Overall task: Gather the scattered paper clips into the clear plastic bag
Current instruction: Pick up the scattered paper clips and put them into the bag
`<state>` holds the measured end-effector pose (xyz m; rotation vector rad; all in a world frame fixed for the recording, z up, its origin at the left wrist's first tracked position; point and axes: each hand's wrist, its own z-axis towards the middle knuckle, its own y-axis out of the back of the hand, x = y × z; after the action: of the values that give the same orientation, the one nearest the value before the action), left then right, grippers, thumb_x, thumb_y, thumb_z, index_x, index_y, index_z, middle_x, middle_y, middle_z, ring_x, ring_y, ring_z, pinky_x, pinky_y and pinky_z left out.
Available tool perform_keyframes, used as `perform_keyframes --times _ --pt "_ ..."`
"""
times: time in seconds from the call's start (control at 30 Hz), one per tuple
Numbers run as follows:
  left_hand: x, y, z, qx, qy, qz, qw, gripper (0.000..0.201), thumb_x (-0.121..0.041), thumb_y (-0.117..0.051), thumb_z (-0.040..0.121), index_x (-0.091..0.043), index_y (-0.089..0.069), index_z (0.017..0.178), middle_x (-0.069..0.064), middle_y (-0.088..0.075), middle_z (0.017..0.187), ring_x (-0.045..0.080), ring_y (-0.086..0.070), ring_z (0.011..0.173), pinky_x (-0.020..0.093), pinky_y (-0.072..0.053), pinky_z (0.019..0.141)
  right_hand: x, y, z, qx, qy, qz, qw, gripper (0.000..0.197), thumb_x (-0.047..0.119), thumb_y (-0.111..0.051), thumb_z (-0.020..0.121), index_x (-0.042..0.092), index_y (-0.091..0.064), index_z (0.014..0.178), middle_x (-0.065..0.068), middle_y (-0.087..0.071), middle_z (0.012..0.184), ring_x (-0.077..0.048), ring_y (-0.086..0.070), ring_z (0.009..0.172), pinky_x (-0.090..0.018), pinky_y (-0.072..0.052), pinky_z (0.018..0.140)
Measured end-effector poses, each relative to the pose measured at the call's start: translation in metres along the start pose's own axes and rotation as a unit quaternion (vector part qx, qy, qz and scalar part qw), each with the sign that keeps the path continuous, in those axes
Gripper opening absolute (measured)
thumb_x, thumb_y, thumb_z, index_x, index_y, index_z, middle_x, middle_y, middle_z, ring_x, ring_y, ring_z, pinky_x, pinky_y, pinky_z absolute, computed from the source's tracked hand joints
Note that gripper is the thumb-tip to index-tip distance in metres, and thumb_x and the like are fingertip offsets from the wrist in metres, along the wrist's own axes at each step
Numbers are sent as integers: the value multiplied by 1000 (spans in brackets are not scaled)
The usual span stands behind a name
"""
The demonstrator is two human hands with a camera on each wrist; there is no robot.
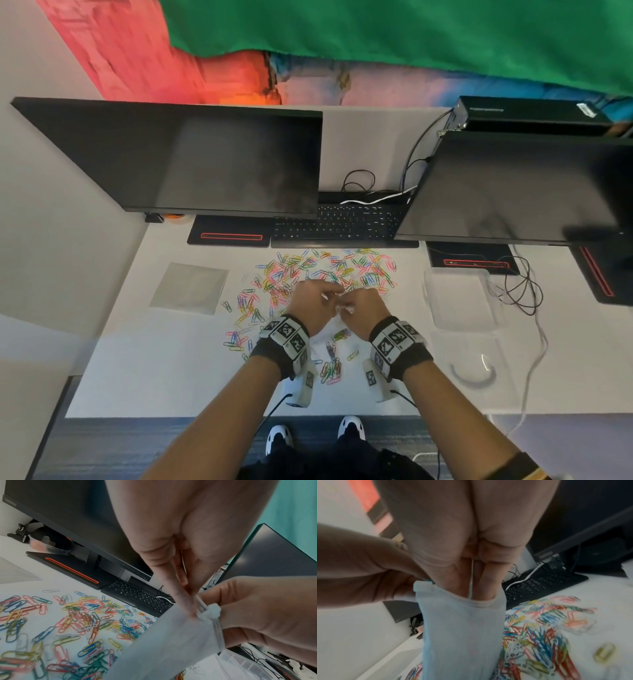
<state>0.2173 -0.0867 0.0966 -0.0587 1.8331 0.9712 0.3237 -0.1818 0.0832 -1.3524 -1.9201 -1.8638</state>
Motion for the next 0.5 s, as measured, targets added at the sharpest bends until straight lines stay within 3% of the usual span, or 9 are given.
perform_keyframes --times 0.1,0.2,0.27,0.33,0.37,0.43,0.5 --pt "0 4 1 2 1 6 1000 23 -6 -60 91 -10 -77 106 9 -77 93 16 -69 74 26 -57 75 3 10 -2 38 29 -13 999 32 -1 -52 88 16 -77 100 -5 -74 103 -15 -65 89 -19 -44 85" --pt "0 13 2 -17 6 10 1000 26 -5 -55 94 -10 -73 112 10 -76 91 15 -70 70 15 -54 67 0 26 -4 -11 27 143 989 26 -4 -57 87 11 -76 99 -3 -75 93 -8 -69 76 -17 -52 74" --pt "0 19 2 -30 21 -6 999 27 -5 -53 96 -9 -71 116 11 -76 90 15 -71 67 20 -58 67 -12 36 -7 -72 -7 256 964 24 -6 -59 88 10 -74 98 -3 -74 90 -16 -72 78 -21 -57 68" --pt "1 28 1 -47 35 -21 998 27 -5 -52 96 -9 -70 116 11 -76 87 18 -72 68 29 -61 70 -40 39 -9 -97 -63 252 961 23 -1 -66 85 14 -72 101 -3 -73 96 -20 -71 85 -25 -59 69" --pt "2 32 0 -57 37 -25 997 26 -5 -53 96 -9 -71 114 10 -75 83 18 -72 67 29 -60 69 -60 36 -9 -77 -110 208 969 28 6 -72 82 17 -70 107 -3 -72 102 -20 -70 89 -29 -60 74" --pt "3 41 0 -79 36 -31 996 26 -5 -54 94 -9 -72 113 6 -74 77 17 -69 60 24 -57 64 -96 23 -12 21 -227 74 971 63 21 -85 68 22 -57 125 -5 -63 119 -22 -65 100 -37 -56 88" --pt "3 48 -1 -96 34 -35 994 25 -5 -55 94 -11 -73 111 4 -72 74 16 -66 57 23 -55 60 -120 2 -17 104 -291 7 951 102 29 -92 55 21 -38 141 -10 -50 136 -28 -54 120 -40 -48 100"
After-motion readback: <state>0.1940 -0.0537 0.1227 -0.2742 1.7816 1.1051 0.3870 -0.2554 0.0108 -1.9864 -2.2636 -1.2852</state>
